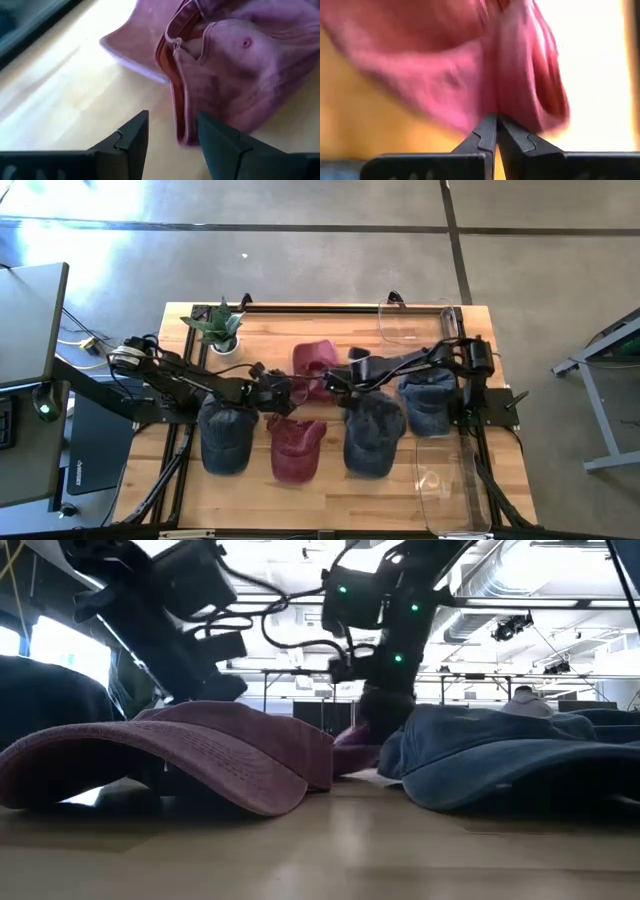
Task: Pick & Place hat
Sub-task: Put the top red cap into the top transparent bin
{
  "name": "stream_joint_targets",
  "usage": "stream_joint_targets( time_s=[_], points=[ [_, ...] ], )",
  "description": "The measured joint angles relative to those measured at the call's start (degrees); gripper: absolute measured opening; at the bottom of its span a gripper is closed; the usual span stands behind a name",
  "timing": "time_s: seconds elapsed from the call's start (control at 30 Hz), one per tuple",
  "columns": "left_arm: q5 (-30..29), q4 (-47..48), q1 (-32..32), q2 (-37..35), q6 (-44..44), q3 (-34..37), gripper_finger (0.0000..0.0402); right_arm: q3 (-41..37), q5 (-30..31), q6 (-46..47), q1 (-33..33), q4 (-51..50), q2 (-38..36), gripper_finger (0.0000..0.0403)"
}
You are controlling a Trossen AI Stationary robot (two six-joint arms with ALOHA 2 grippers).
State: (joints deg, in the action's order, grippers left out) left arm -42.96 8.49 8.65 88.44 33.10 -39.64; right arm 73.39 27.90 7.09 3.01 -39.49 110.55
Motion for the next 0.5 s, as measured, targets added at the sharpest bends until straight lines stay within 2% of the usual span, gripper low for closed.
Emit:
stream_joint_targets(
  time_s=[0.1,0.23,0.3,0.37,0.5],
  points=[
    [-3.36,-0.93,2.12,-2.06,-1.02,0.03,0.016,-0.46,3.29,-0.46,0.45,-4.13,-1.04,0.0012],
    [-5.65,-1.82,6.59,-4.3,-7.66,-1.64,0.016,-0.29,1.25,-6.25,0.18,-3.08,-4.46,0.0012],
    [-5.68,-2.55,8.26,-4.33,-11.96,-2.54,0.016,-0.29,-4.41,-11.0,-0.3,-2.23,-6.1,0.0012],
    [-5.66,-3.62,9.35,-4.39,-15.11,-2.8,0.016,-0.56,-12.61,-16.59,-0.75,0.28,-7.11,0.0012],
    [-4.9,-6.2,9.14,-2.43,-16.74,-2.8,0.016,-4.53,-25.08,-23.01,-1.41,9.51,-7.23,0.0023]
  ],
)
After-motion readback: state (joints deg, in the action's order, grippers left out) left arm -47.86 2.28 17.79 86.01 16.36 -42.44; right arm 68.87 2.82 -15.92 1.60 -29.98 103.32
